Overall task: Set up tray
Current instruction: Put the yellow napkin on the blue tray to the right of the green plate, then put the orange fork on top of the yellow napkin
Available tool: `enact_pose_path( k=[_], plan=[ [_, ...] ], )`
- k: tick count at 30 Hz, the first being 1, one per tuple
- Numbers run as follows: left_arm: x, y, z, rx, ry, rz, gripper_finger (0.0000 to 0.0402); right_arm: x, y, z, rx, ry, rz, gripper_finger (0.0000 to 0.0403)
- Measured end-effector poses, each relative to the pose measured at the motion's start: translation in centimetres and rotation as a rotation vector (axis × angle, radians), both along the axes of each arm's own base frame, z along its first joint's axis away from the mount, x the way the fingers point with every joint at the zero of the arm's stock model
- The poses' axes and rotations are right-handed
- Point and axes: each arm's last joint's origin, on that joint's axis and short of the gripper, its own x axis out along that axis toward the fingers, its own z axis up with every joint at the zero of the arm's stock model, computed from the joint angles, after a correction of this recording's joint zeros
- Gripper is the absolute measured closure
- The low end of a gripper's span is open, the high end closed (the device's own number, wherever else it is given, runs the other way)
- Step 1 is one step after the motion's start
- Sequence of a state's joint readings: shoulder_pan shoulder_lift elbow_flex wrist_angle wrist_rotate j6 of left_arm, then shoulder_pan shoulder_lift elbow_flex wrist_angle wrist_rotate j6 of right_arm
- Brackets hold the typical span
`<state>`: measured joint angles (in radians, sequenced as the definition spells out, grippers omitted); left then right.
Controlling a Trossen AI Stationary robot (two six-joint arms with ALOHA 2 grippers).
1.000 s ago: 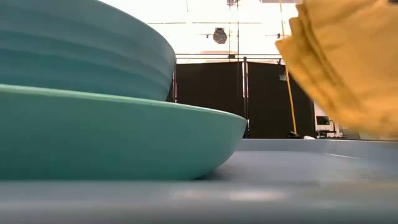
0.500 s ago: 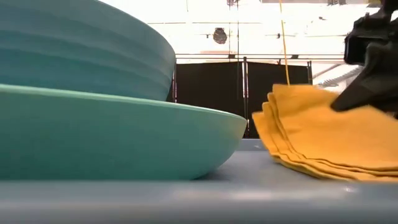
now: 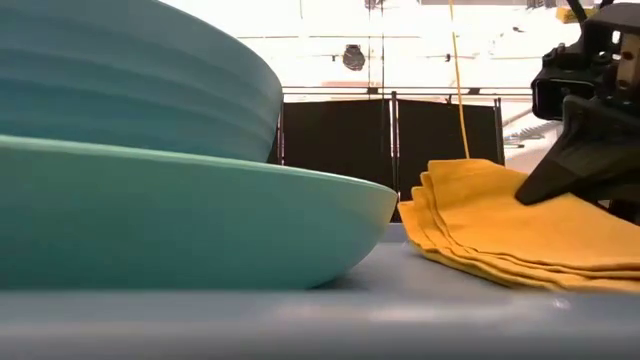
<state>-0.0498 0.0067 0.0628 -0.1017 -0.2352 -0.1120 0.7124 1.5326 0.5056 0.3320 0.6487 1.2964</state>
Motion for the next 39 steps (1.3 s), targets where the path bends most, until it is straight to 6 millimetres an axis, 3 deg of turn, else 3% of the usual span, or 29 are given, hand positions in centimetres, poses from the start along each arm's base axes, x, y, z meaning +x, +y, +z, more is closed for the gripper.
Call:
enact_pose_path(
  k=[12, 19, 26, 31, 34, 39],
  plan=[
    [0.0, 0.0, 0.0, 0.000, 0.000, 0.000, 0.0286, -0.2, -0.5, -0.3, -0.088, 0.007, -0.028, 0.0258],
    [0.0, 0.0, 0.0, 0.000, 0.000, 0.000, 0.0286, -1.8, -2.2, -1.9, -0.094, -0.033, -0.114, 0.0211],
    [0.0, 0.0, 0.0, 0.000, 0.000, 0.000, 0.0286, -2.8, -3.6, -2.4, -0.084, -0.142, -0.116, 0.0203],
    [0.0, 0.0, 0.0, 0.000, 0.000, 0.000, 0.0286, -2.3, -4.7, -1.5, -0.221, -0.252, -0.197, 0.0213],
    [0.0, 0.0, 0.0, 0.000, 0.000, 0.000, 0.0286, -1.2, -6.0, -0.6, -0.345, -0.280, -0.184, 0.0217],
    [0.0, 0.0, 0.0, 0.000, 0.000, 0.000, 0.0286, 2.3, -8.7, 2.0, -0.406, -0.325, -0.076, 0.0226]
  ],
)
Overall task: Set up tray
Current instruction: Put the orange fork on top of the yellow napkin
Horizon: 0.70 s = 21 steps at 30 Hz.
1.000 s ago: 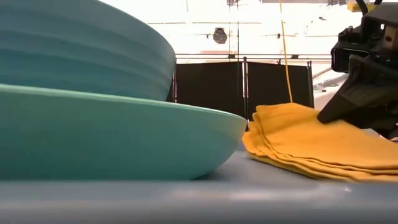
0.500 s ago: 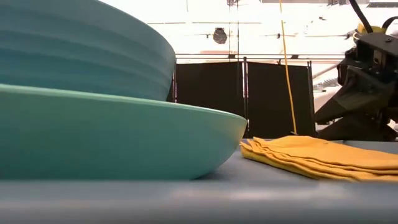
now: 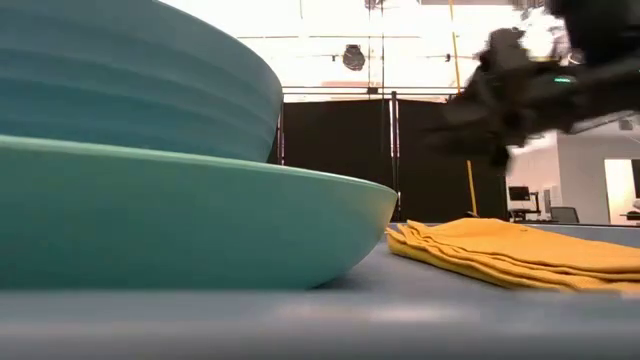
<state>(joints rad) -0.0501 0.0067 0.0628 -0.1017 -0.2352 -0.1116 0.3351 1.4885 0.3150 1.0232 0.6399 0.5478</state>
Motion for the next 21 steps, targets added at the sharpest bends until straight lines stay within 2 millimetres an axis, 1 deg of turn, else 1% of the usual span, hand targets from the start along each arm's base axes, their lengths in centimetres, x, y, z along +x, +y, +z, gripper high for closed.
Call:
enact_pose_path(
  k=[2, 5, 8, 10, 12, 14, 16, 19, 21],
  plan=[
    [0.0, 0.0, 0.0, 0.000, 0.000, 0.000, 0.0286, 1.5, -1.7, 0.7, -0.004, 0.071, 0.000, 0.0232],
    [0.0, 0.0, 0.0, 0.000, 0.000, 0.000, 0.0286, 3.7, -4.8, 2.0, 0.023, 0.331, 0.004, 0.0240],
    [0.0, 0.0, 0.0, 0.000, 0.000, 0.000, 0.0286, 5.1, -8.1, 4.1, 0.027, 0.630, -0.055, 0.0246],
    [0.0, 0.0, 0.0, 0.000, 0.000, 0.000, 0.0286, 5.8, -10.2, 5.9, -0.011, 0.745, -0.097, 0.0249],
    [0.0, 0.0, 0.0, 0.000, 0.000, 0.000, 0.0286, 6.2, -12.1, 7.6, -0.060, 0.775, -0.139, 0.0254],
    [0.0, 0.0, 0.0, 0.000, 0.000, 0.000, 0.0286, 6.5, -13.7, 9.1, -0.089, 0.739, -0.187, 0.0258],
    [0.0, 0.0, 0.0, 0.000, 0.000, 0.000, 0.0286, 6.5, -15.1, 9.9, -0.102, 0.720, -0.224, 0.0263],
    [0.0, 0.0, 0.0, 0.000, 0.000, 0.000, 0.0286, 6.0, -16.9, 9.9, -0.050, 0.714, -0.295, 0.0271],
    [0.0, 0.0, 0.0, 0.000, 0.000, 0.001, 0.0286, 5.7, -17.9, 9.4, 0.031, 0.713, -0.316, 0.0276]
  ],
)
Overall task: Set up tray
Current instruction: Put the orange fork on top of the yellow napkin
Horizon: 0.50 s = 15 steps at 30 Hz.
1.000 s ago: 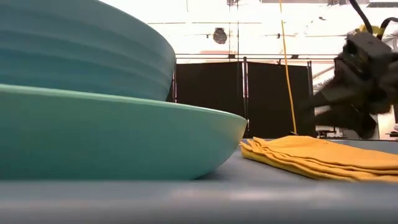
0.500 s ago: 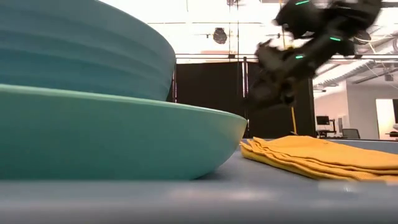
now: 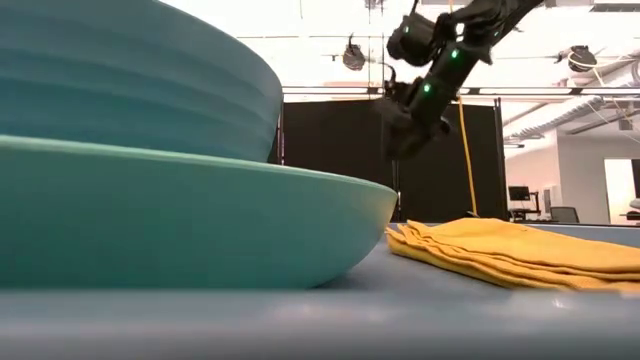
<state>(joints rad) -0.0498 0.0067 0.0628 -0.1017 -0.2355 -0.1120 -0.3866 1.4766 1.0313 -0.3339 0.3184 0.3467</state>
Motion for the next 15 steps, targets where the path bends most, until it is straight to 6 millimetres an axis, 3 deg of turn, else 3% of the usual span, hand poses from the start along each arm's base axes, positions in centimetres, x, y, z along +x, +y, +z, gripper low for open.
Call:
enact_pose_path(
  k=[9, 15],
  plan=[
    [0.0, 0.0, 0.0, 0.000, 0.000, 0.000, 0.0286, 2.6, -2.4, -3.6, 0.237, -0.180, 0.115, 0.0281],
    [0.0, 0.0, 0.0, 0.000, 0.000, 0.000, 0.0286, 4.2, -2.4, -3.7, 0.324, -0.351, 0.182, 0.0276]
  ],
)
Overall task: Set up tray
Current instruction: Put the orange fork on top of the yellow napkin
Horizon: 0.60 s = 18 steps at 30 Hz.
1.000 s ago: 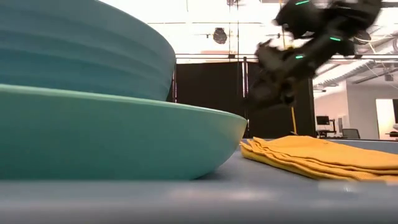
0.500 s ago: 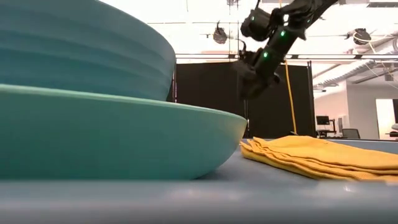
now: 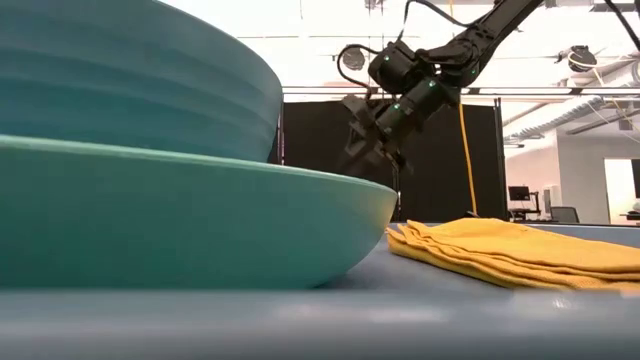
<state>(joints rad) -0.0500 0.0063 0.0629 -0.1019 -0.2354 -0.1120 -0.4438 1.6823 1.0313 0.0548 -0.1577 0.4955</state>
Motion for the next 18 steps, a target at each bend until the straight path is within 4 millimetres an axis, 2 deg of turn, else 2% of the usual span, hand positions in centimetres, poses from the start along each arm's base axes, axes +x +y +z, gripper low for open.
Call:
enact_pose_path(
  k=[4, 10, 18],
  plan=[
    [0.0, 0.0, 0.0, 0.000, 0.000, 0.000, 0.0286, 0.0, 0.0, -0.1, 0.044, -0.004, -0.036, 0.0277],
    [0.0, 0.0, 0.0, 0.000, 0.000, 0.000, 0.0286, -1.5, -0.8, -1.2, 0.036, 0.174, -0.173, 0.0282],
    [0.0, 0.0, 0.0, 0.000, 0.000, 0.000, 0.0286, -1.6, -0.7, -1.5, 0.019, 0.204, -0.175, 0.0234]
  ],
)
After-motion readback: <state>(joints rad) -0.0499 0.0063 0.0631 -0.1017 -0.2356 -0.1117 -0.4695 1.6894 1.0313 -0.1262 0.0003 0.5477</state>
